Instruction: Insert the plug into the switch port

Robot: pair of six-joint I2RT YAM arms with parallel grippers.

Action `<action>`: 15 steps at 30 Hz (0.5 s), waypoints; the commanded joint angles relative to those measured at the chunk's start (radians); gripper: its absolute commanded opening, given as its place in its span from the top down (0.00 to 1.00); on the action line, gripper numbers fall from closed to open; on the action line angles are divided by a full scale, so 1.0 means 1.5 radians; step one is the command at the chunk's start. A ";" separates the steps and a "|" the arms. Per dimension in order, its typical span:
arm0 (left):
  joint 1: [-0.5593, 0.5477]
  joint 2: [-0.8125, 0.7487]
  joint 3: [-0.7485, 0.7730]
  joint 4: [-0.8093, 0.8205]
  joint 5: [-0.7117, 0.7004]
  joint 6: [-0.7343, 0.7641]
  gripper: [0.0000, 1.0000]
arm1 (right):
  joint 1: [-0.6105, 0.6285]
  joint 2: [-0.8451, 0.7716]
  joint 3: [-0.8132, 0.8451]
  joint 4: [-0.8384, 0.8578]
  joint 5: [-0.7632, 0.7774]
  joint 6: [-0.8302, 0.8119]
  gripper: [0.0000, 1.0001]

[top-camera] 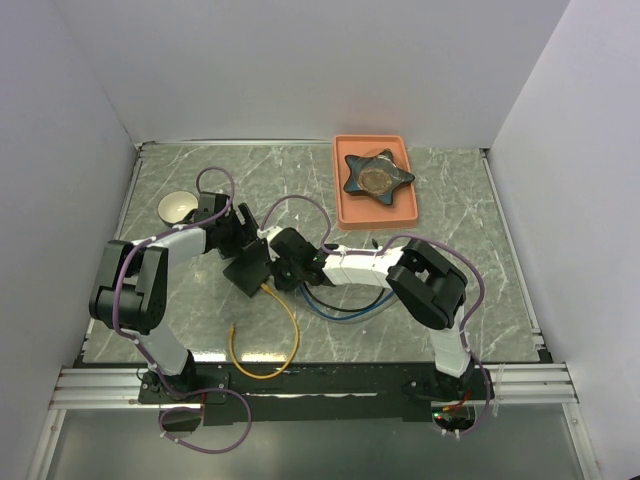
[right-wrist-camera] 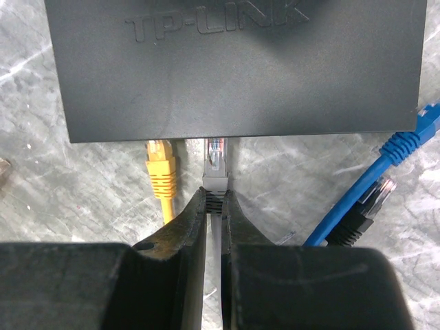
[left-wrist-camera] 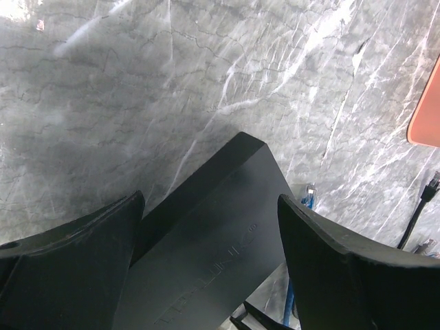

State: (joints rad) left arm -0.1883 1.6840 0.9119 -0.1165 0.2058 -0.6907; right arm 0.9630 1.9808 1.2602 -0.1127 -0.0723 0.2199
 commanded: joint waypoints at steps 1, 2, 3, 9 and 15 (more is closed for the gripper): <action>0.000 0.023 0.003 -0.017 0.006 0.015 0.15 | -0.005 -0.001 0.040 0.037 0.013 0.010 1.00; 0.000 0.022 0.003 -0.017 0.007 0.016 0.15 | -0.005 -0.002 0.043 0.037 0.013 0.009 1.00; 0.000 0.023 0.004 -0.017 0.008 0.016 0.15 | -0.005 -0.001 0.045 0.036 0.015 0.010 1.00; 0.000 0.023 0.007 -0.020 0.006 0.020 0.15 | -0.008 0.004 0.056 0.035 0.019 0.008 1.00; 0.000 0.024 0.009 -0.027 0.009 0.024 0.15 | -0.010 0.018 0.071 0.026 0.017 0.011 1.00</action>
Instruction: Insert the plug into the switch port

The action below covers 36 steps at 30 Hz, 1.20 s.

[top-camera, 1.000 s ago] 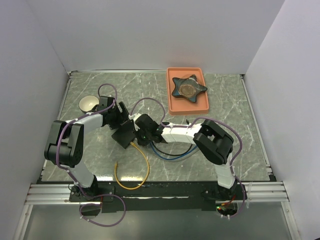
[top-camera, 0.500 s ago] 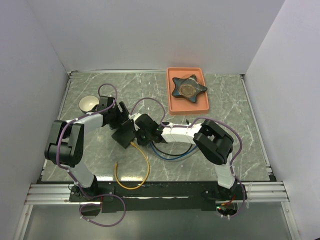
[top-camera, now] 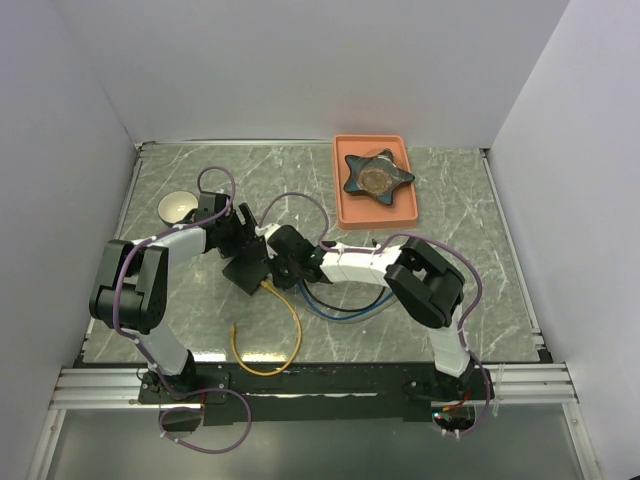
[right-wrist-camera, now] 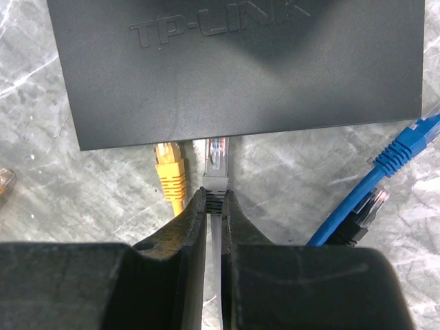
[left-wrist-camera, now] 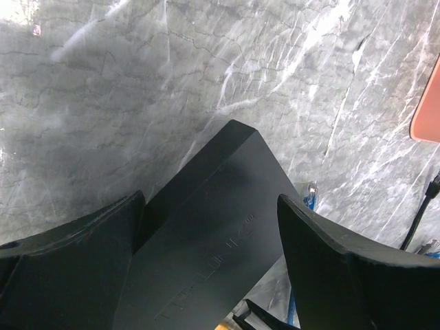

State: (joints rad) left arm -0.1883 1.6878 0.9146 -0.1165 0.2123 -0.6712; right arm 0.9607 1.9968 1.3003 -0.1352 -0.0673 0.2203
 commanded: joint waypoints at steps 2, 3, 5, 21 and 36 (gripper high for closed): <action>0.000 0.021 0.007 -0.027 0.005 0.011 0.16 | -0.010 0.013 0.053 0.032 0.013 0.012 1.00; 0.000 0.021 0.006 -0.026 0.005 0.011 0.16 | -0.010 0.019 0.057 0.029 0.012 0.015 1.00; 0.000 0.019 0.005 -0.026 0.007 0.010 0.16 | -0.013 0.026 0.068 0.019 0.010 0.016 1.00; 0.000 0.014 0.003 -0.024 0.023 0.017 0.17 | -0.015 0.038 0.104 -0.023 0.035 -0.055 1.00; -0.002 0.011 0.000 -0.015 0.037 0.023 0.18 | -0.013 -0.004 0.086 -0.009 0.048 -0.111 1.00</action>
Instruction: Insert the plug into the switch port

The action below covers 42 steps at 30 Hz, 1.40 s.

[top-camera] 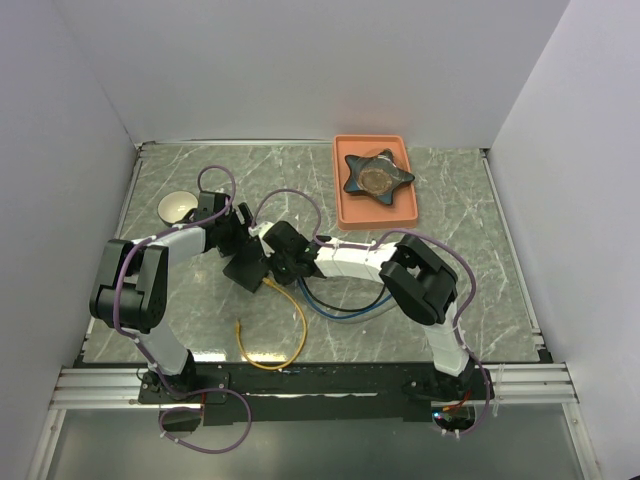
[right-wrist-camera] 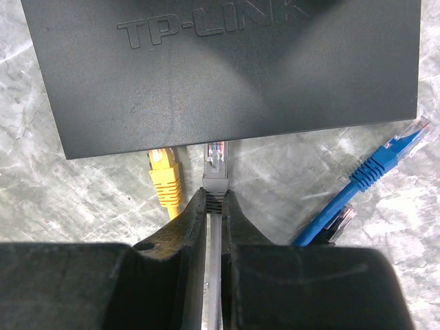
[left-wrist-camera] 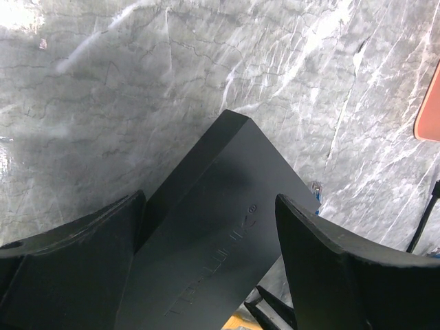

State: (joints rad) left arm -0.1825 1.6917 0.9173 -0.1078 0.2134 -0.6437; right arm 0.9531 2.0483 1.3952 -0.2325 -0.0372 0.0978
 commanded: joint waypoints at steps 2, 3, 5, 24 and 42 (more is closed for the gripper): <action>-0.006 0.006 -0.003 -0.019 0.037 0.007 0.17 | -0.005 -0.044 0.016 0.060 0.028 -0.038 1.00; -0.006 0.006 -0.003 -0.018 0.035 0.007 0.17 | -0.004 -0.047 0.013 0.067 0.007 -0.043 1.00; -0.007 0.003 -0.005 -0.015 0.039 0.008 0.17 | 0.000 -0.055 0.003 0.073 0.002 -0.055 1.00; -0.027 0.000 0.003 -0.017 0.035 0.017 0.17 | 0.017 -0.045 0.031 0.053 0.023 -0.104 1.00; -0.028 0.011 0.007 -0.032 0.053 0.021 0.23 | 0.014 -0.038 0.045 0.098 0.042 -0.018 1.00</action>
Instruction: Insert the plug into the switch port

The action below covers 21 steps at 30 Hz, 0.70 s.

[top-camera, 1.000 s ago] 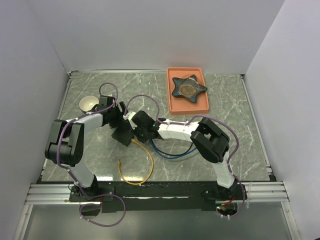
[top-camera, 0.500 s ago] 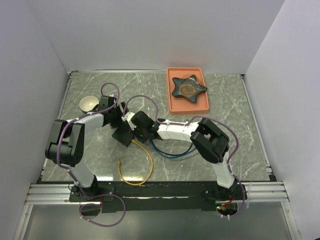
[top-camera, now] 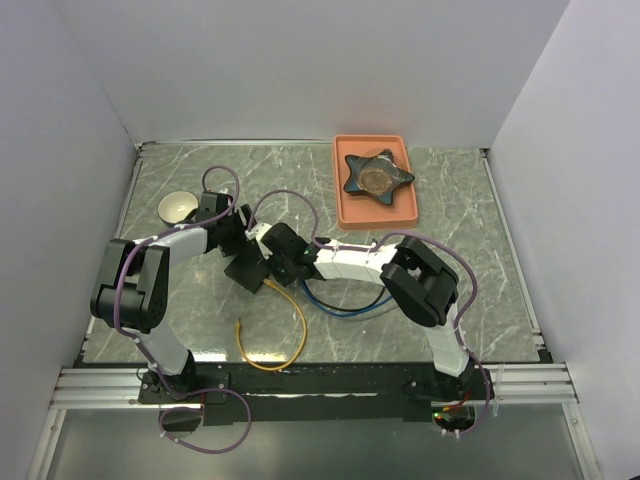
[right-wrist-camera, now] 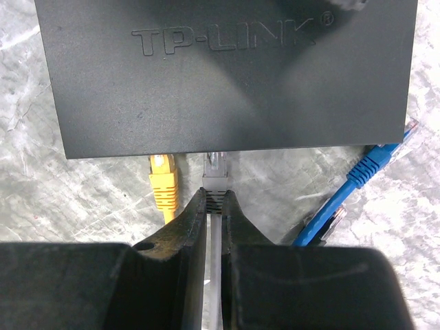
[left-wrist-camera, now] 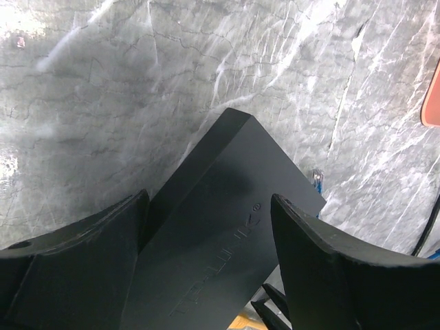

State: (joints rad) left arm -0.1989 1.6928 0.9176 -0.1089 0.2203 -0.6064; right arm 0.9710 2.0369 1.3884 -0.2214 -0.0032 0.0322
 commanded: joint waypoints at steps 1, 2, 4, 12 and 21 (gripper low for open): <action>-0.016 0.012 0.008 -0.032 0.049 -0.004 0.23 | 0.001 -0.028 0.054 0.091 0.020 0.026 1.00; -0.016 0.013 0.007 -0.033 0.052 -0.004 0.23 | 0.000 -0.027 0.059 0.089 0.019 0.026 1.00; -0.016 0.015 0.009 -0.032 0.057 -0.003 0.23 | -0.002 -0.024 0.072 0.089 0.020 0.025 1.00; -0.016 0.014 0.011 -0.034 0.069 0.004 0.24 | -0.007 -0.010 0.116 0.088 0.008 0.011 1.00; -0.016 0.011 0.011 -0.038 0.086 0.011 0.25 | -0.009 0.027 0.147 0.085 0.005 0.014 1.00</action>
State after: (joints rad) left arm -0.1913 1.6997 0.9260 -0.1036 0.2146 -0.5610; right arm 0.9657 2.0769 1.5051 -0.3267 -0.0036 0.0475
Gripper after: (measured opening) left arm 0.756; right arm 0.128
